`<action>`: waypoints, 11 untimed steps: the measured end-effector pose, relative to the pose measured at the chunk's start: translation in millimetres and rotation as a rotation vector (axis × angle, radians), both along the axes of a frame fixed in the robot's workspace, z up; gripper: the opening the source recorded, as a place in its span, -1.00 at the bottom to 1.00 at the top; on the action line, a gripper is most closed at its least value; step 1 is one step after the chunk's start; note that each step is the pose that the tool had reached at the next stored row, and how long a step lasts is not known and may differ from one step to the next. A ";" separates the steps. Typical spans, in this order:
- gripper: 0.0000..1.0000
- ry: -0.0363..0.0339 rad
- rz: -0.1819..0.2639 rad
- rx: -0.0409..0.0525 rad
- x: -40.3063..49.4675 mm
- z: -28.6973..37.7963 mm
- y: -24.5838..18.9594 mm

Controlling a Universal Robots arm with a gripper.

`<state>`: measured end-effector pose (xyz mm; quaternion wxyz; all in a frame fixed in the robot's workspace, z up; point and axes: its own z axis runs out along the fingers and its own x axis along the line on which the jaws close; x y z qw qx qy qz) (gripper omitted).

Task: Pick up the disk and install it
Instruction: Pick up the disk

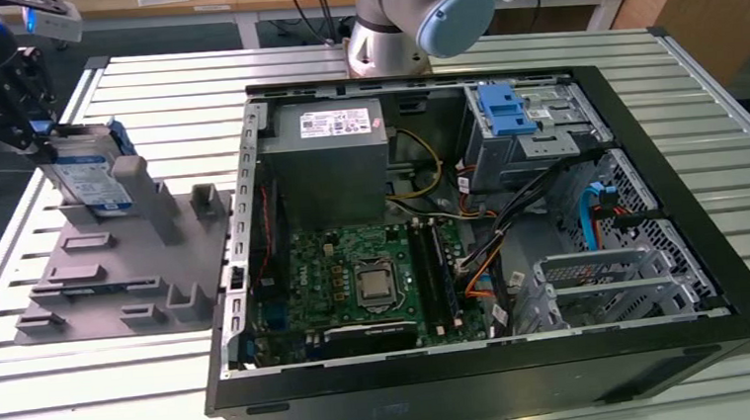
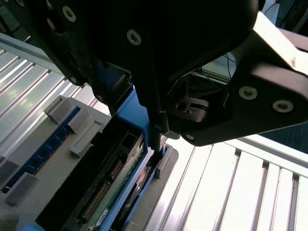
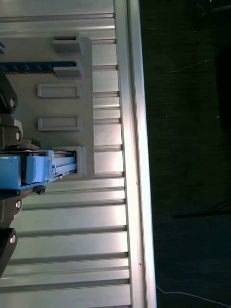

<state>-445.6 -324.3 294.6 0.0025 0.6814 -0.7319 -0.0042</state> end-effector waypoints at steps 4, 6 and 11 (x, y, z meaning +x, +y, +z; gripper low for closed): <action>-0.26 0.0002 0.000 -0.0001 0.0 0.2 0.0; -0.26 0.0001 0.000 -0.0001 0.0 0.2 0.0; -0.24 0.0004 0.000 -0.0002 0.0 0.4 0.0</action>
